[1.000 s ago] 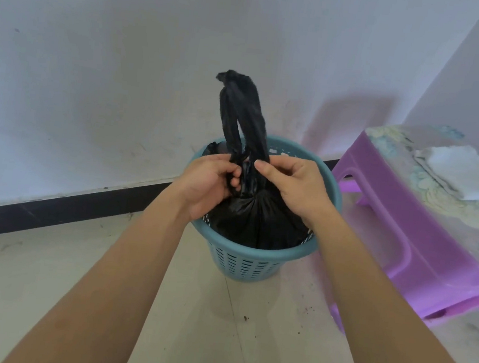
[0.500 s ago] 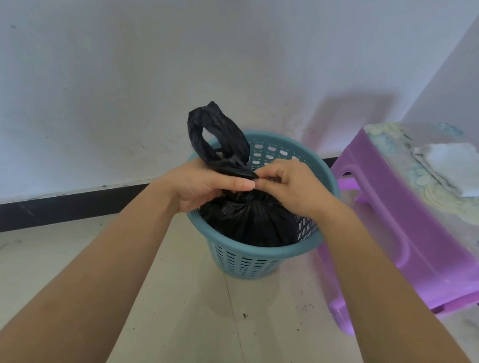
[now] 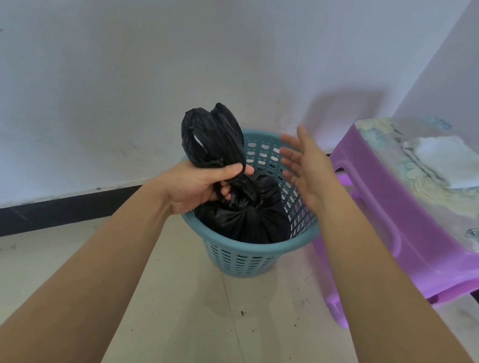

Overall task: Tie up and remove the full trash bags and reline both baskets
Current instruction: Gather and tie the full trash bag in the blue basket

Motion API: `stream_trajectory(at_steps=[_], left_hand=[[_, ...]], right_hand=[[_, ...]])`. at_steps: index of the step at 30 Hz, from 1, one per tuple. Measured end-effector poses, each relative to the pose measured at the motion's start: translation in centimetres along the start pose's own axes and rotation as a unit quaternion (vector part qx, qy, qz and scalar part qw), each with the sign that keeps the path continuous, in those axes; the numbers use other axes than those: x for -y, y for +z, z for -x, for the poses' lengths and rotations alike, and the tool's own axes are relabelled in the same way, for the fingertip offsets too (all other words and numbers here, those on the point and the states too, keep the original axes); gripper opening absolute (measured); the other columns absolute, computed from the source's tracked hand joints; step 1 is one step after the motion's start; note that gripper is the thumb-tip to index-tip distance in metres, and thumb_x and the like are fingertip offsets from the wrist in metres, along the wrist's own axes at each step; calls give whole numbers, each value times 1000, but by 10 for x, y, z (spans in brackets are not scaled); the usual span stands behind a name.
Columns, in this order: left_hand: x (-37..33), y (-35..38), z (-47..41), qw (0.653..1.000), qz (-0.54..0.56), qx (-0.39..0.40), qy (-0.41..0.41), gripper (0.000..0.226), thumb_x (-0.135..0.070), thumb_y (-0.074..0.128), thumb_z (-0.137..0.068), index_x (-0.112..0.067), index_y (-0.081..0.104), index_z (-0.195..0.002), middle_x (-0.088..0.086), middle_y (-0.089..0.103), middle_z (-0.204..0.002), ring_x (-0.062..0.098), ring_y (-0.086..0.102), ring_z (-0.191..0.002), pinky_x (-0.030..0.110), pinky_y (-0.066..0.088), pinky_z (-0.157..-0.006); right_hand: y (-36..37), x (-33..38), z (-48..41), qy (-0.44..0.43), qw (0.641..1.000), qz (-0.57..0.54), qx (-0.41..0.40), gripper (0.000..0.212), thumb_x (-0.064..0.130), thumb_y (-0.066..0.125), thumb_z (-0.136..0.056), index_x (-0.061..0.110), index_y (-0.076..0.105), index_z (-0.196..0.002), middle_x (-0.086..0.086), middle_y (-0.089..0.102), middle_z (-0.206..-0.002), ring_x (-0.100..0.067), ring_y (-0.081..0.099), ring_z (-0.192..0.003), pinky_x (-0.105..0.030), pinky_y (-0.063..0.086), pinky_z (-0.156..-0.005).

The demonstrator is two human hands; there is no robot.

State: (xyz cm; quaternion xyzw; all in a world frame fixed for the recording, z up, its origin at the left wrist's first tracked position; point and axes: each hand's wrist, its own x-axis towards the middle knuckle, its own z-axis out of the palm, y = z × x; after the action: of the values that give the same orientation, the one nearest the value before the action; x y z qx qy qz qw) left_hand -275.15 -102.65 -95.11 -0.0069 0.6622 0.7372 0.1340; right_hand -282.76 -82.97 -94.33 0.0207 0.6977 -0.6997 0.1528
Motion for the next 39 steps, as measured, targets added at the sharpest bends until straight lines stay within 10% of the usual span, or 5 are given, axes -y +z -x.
stream_trajectory(at_steps=[5, 8, 20, 28, 39], left_hand=[[1, 9, -3, 998, -50, 23, -17, 28, -19, 63, -94, -1, 70, -114, 11, 50, -82, 16, 47, -68, 30, 51, -72], [4, 8, -2, 999, -28, 12, -33, 30, -19, 62, -95, 1, 67, -117, 5, 53, -72, 17, 53, -67, 30, 53, -71], [9, 11, -8, 976, 200, -77, -22, 15, -21, 54, -98, -13, 67, -102, 10, 76, -90, 18, 73, -79, 27, 60, -73], [10, 5, -7, 952, 299, -57, -33, 36, -36, 37, -104, -13, 50, -79, 14, 72, -82, 22, 66, -75, 31, 52, -77], [13, 13, -8, 975, 148, -148, 73, 54, 17, 63, -80, -21, 29, -63, 0, 57, -74, 18, 68, -81, 28, 57, -75]], right_hand=[[23, 22, 5, -47, 986, 82, 138, 77, 80, 41, -84, 24, 61, -133, 6, 62, -133, -11, 54, -123, -36, 39, -106], [28, 23, 5, -97, 985, 81, 120, 38, 53, 57, -94, 19, 73, -100, 4, 75, -102, -7, 68, -97, -26, 50, -86], [21, 20, 15, 55, 837, -543, 42, 30, 31, 48, -88, 14, 42, -65, 4, 22, -51, -13, 29, -40, -26, 28, -49], [16, 15, 23, 48, 867, -487, 96, 40, 26, 60, -87, 21, 33, -58, 6, 16, -47, -11, 21, -39, -25, 25, -47], [-3, 11, 17, 132, 967, -189, 111, 41, 10, 62, -90, 21, 36, -60, 5, 23, -50, -10, 37, -40, -29, 47, -51]])
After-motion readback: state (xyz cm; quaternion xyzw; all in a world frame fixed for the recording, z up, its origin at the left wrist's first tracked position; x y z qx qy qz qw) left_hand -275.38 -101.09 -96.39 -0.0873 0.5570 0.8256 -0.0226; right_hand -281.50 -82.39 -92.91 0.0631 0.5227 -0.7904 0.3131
